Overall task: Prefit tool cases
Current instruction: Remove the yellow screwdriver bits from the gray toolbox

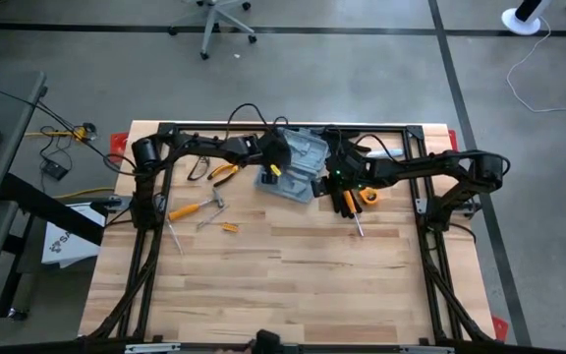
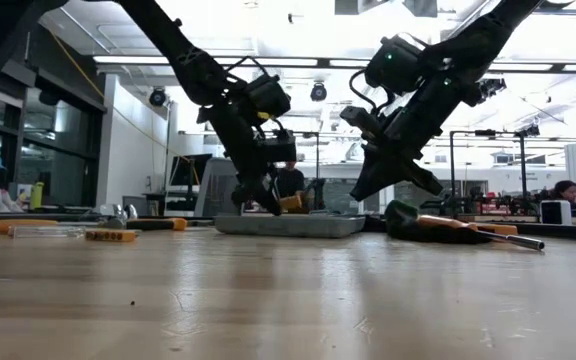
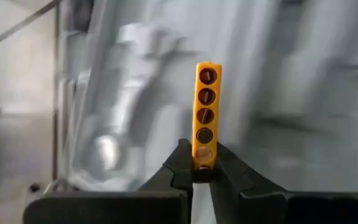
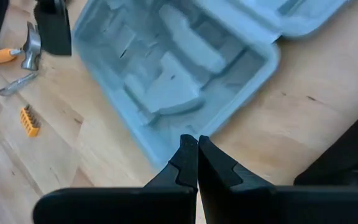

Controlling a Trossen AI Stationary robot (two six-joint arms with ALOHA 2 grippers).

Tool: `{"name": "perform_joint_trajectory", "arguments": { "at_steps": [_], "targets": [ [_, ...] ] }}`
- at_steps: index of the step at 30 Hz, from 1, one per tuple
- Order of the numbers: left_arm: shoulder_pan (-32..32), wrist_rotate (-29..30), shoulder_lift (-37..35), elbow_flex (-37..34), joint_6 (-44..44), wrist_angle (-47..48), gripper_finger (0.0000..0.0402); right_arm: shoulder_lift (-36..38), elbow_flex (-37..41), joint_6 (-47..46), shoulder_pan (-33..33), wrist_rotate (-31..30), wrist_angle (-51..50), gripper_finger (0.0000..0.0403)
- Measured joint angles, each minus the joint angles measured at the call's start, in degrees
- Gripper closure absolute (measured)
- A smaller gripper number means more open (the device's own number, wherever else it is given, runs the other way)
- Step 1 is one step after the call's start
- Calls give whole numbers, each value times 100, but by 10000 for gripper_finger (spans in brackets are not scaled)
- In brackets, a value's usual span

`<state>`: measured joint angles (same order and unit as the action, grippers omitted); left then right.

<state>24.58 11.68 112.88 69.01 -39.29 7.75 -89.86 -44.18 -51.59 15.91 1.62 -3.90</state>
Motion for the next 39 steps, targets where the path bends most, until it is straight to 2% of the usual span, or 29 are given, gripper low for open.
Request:
{"name": "perform_joint_trajectory", "arguments": {
  "at_steps": [3,9,14,19,22,27,30,35,39],
  "targets": [
    [83,236,21,0,-126,-50,384,0,0,14,23,-6,2,403],
    [374,255,20,2,-234,-166,384,0,2,57,23,-11,4,403],
    [474,181,-196,2,323,722,384,0,2,8,-81,79,54,403],
    [252,44,-659,2,1038,1643,384,2,2,-35,-309,70,86,403],
    [-95,102,-988,-77,1262,1720,384,2,2,-29,-440,45,143,403],
    [-977,248,-1366,-771,1832,1500,384,4,2,49,-624,45,150,403],
    [-1655,867,-1373,-1184,2351,1407,384,4,2,109,-720,53,142,403],
    [-2733,1978,-1305,-1695,2870,666,384,4,2,282,-841,198,21,403],
    [-3197,2236,-902,-1742,3345,603,384,4,2,420,-893,276,-152,403]
  ]
}}
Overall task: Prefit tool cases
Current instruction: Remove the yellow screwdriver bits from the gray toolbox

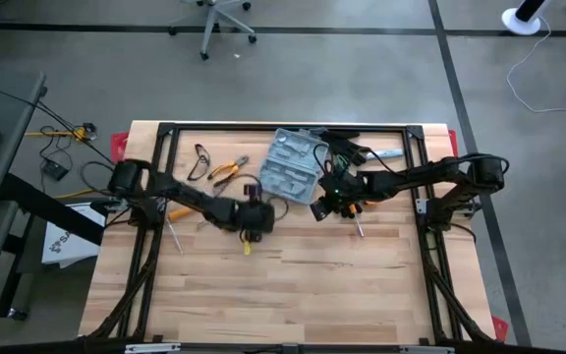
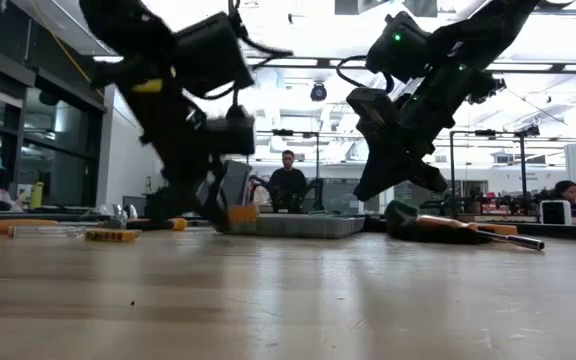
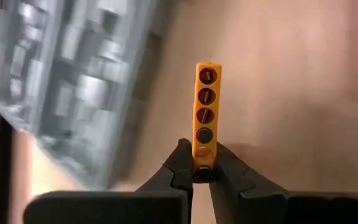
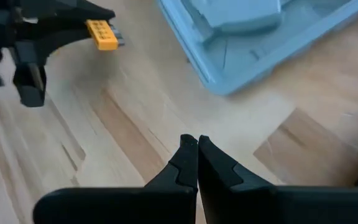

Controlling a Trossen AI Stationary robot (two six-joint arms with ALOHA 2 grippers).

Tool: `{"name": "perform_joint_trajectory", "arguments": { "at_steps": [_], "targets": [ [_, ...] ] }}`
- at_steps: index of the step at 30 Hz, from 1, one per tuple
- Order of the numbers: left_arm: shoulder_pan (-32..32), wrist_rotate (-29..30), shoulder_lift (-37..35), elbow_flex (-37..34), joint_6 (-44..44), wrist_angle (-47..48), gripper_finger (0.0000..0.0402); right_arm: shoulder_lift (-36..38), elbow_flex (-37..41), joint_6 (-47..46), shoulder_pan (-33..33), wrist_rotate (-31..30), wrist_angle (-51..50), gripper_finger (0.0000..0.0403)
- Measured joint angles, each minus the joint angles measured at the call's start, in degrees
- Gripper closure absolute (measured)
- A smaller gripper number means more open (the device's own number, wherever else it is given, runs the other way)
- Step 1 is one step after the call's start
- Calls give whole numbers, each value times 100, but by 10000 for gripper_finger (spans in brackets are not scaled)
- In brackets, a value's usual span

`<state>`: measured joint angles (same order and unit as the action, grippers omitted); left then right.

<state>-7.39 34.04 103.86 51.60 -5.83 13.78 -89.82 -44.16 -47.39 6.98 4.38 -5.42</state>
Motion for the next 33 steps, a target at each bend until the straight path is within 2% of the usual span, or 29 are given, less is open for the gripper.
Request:
{"name": "perform_joint_trajectory", "arguments": {
  "at_steps": [5,11,15,22,33],
  "targets": [
    [-279,58,459,154,429,49,378,0,0,141,-4,20,-163,403],
    [-496,-103,558,328,960,155,304,0,0,286,-4,27,-243,403],
    [-551,-467,560,401,1350,228,279,0,0,363,-4,34,-253,403],
    [-673,-1037,451,425,2011,356,272,0,0,440,-22,36,-279,403],
    [-928,-1486,45,389,2923,571,271,0,0,307,-468,46,-307,403]
  ]
}}
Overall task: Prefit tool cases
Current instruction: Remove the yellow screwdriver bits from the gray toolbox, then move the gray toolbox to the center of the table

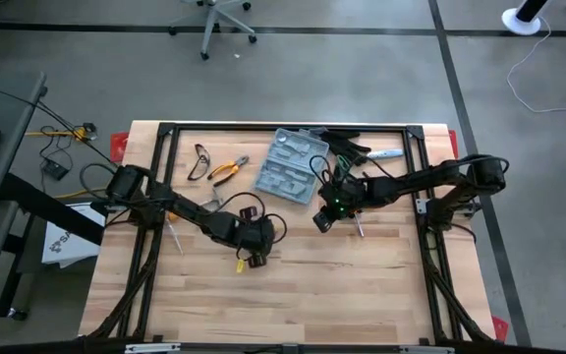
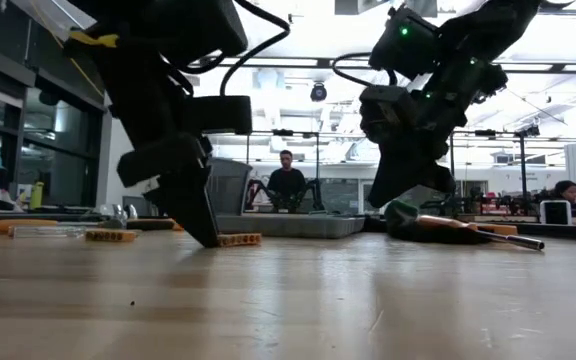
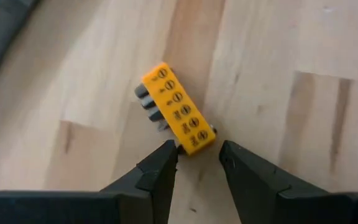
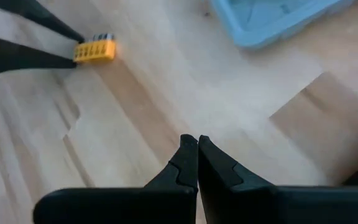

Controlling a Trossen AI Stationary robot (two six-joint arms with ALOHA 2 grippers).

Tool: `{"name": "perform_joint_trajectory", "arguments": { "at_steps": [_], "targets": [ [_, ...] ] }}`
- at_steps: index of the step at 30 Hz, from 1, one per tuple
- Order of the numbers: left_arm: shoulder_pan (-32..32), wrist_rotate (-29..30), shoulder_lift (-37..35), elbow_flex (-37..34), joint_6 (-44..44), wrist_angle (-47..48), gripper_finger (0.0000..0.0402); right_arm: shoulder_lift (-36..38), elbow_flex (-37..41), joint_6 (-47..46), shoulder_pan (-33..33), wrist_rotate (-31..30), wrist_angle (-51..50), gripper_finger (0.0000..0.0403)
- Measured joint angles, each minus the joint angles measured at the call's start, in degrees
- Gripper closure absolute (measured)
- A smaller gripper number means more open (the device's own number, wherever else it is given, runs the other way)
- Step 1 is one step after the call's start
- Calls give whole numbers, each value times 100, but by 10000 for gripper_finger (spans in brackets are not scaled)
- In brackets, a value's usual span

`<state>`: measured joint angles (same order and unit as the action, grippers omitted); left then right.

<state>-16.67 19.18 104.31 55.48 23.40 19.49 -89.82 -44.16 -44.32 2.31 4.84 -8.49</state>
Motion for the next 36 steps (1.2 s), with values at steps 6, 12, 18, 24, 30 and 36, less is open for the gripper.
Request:
{"name": "perform_joint_trajectory", "arguments": {
  "at_steps": [6,12,18,24,30,36],
  "targets": [
    [-48,-276,-25,7,695,211,270,0,0,-369,-470,-37,53,403],
    [-57,-428,-237,-8,1193,557,270,0,2,-807,-978,-163,369,403],
    [-44,-117,-930,-7,1256,733,270,140,4,-986,-1243,-233,628,403],
    [290,1062,-1861,7,741,713,270,606,4,-971,-1129,-653,724,403],
    [1541,591,-2057,2,-788,493,289,779,-62,-729,-420,-767,649,403],
    [3047,-654,-1535,-7,-2597,-72,382,180,-696,-30,461,-416,291,403]
  ]
}}
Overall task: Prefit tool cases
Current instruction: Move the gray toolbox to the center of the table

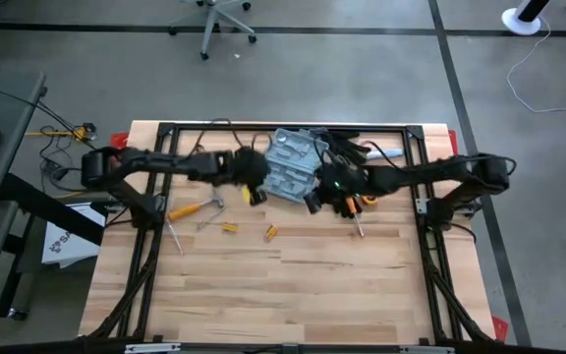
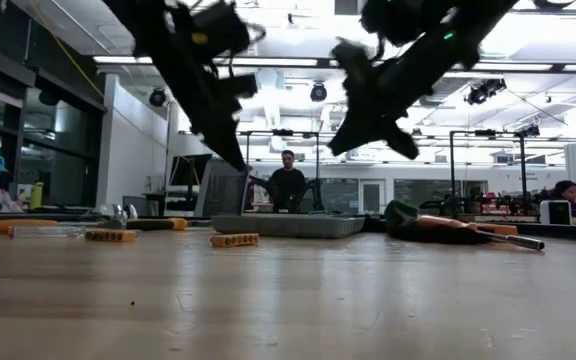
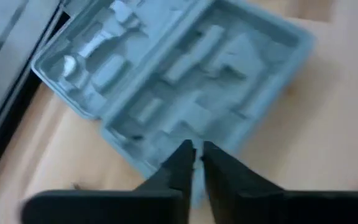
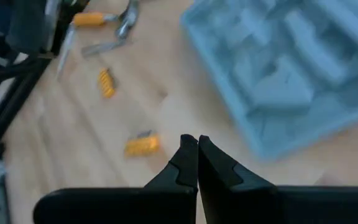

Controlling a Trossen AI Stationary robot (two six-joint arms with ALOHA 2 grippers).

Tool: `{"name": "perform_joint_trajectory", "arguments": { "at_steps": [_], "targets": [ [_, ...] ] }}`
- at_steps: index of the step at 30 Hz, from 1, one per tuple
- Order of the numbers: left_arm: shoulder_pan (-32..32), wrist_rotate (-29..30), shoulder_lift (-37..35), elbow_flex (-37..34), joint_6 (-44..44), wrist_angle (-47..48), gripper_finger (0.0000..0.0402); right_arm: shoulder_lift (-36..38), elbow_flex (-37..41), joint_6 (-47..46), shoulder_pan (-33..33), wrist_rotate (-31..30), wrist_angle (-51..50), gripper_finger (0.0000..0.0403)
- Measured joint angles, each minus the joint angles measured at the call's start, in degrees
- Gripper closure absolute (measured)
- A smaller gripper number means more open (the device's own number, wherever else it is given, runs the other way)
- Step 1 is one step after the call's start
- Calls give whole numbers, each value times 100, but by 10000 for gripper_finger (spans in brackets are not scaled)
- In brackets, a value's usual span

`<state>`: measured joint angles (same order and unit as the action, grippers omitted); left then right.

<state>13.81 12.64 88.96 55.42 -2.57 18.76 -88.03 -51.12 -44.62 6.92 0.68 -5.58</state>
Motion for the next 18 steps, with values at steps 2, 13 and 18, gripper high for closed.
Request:
{"name": "perform_joint_trajectory", "arguments": {
  "at_steps": [2,13,18],
  "targets": [
    [413,-379,189,0,-311,-245,395,-313,-239,182,273,137,4,403],
    [1168,-1514,1014,0,-1105,-459,401,-1890,-1203,319,878,875,-293,403],
    [1025,-1535,1019,0,-969,-449,401,-1967,-1179,350,840,943,-584,403]
  ]
}}
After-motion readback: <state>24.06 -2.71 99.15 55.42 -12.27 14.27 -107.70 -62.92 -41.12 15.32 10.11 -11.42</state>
